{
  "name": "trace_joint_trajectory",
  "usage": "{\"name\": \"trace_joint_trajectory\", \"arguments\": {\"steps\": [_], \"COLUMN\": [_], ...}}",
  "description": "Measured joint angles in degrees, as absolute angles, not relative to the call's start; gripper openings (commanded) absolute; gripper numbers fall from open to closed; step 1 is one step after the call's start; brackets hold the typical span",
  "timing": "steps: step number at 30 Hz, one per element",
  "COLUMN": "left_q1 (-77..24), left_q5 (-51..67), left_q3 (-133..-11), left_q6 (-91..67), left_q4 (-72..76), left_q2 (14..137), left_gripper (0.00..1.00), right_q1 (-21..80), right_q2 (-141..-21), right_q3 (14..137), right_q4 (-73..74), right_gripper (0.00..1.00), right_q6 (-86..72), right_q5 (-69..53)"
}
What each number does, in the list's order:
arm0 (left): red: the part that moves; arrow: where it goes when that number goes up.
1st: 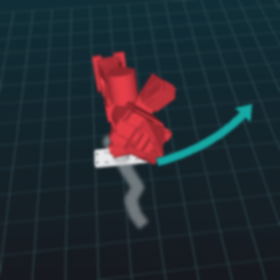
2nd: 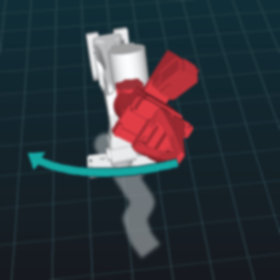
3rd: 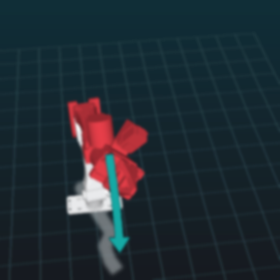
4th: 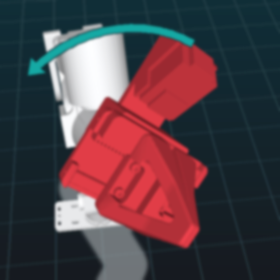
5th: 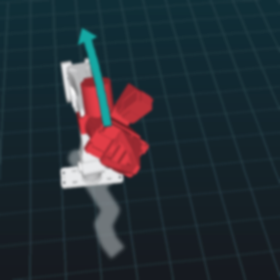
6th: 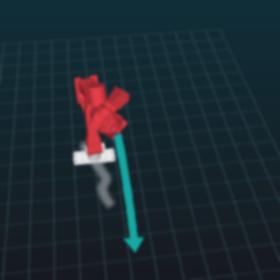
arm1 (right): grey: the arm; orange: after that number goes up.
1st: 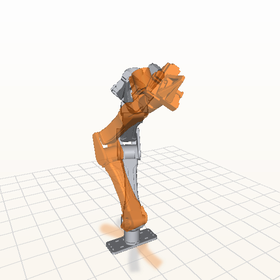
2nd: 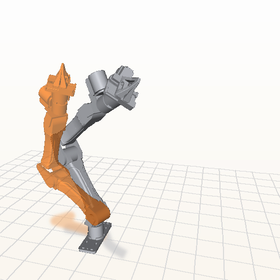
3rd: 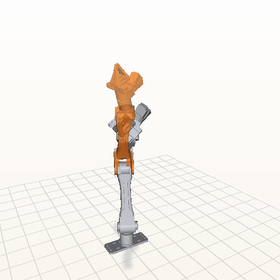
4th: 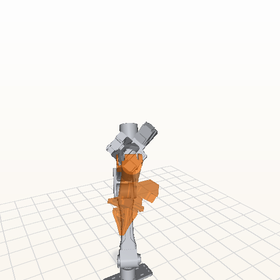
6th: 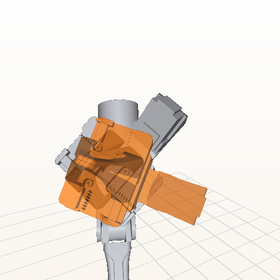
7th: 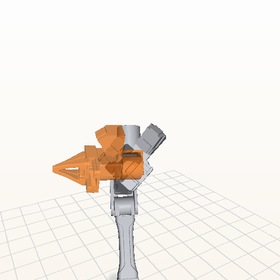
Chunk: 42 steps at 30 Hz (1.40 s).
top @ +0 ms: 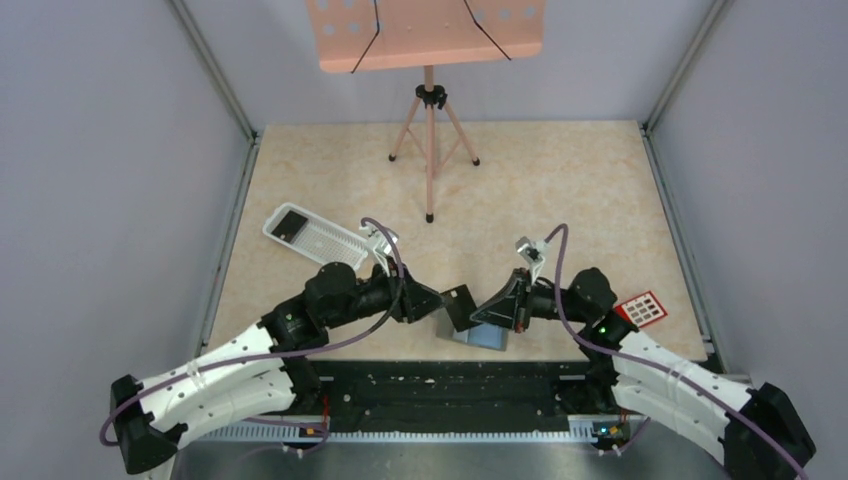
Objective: Take the credit cards out of the card holder
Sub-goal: Remove the credit card from the card holder, then place the credit card in the storage box.
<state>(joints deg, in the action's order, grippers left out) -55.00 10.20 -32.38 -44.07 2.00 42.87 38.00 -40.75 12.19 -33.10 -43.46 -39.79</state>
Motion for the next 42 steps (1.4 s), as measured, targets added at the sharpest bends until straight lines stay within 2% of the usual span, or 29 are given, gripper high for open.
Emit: {"name": "trace_joint_trajectory", "arguments": {"steps": [7, 11, 21, 26, 29, 32, 36, 38, 39, 42], "left_q1": [-54.98, -54.96, -54.89, -54.89, -54.89, -54.89, -54.70, -54.48, -54.28, -53.47], "left_q5": [10.46, 11.68, 19.55, 22.44, 23.73, 24.84, 26.26, 27.03, 27.24, 27.73], "left_q3": [-40.36, -42.92, -42.87, -42.87, -42.87, -42.87, -42.96, -43.09, -43.09, -43.09], "left_q6": [-38.37, -36.34, -35.83, -35.77, -35.77, -35.75, -35.62, -35.66, -35.66, -35.79], "left_q4": [-13.52, -18.59, -18.06, -17.58, -17.58, -17.56, -17.12, -16.86, -16.80, -16.71], "left_q2": [41.12, 41.95, 47.66, 50.89, 52.84, 54.19, 54.59, 54.52, 54.50, 54.50], "left_gripper": [0.46, 0.46, 0.38, 0.37, 0.32, 0.16, 0.01, 0.00, 0.00, 0.00], "right_q1": [37.98, 37.98, 37.98, 37.98, 37.98, 37.98, 37.95, 37.93, 37.87, 37.71], "right_q2": [-51.22, -52.36, -53.91, -53.91, -53.91, -53.91, -53.91, -53.91, -53.91, -53.91], "right_q3": [13.96, 13.96, 13.98, 13.98, 13.98, 13.98, 13.98, 13.98, 13.98, 14.02], "right_q4": [-31.70, -32.21, -34.35, -34.74, -34.81, -35.14, -35.07, -35.05, -35.07, -35.05], "right_gripper": [0.00, 0.00, 0.00, 0.00, 0.00, 0.00, 0.00, 0.00, 0.02, 0.28], "right_q6": [-42.19, -42.22, -42.72, -43.29, -43.53, -43.70, -43.70, -43.70, -43.70, -43.53], "right_q5": [-54.94, -58.74, -61.67, -61.87, -62.04, -62.17, -62.19, -62.19, -62.15, -61.36]}}
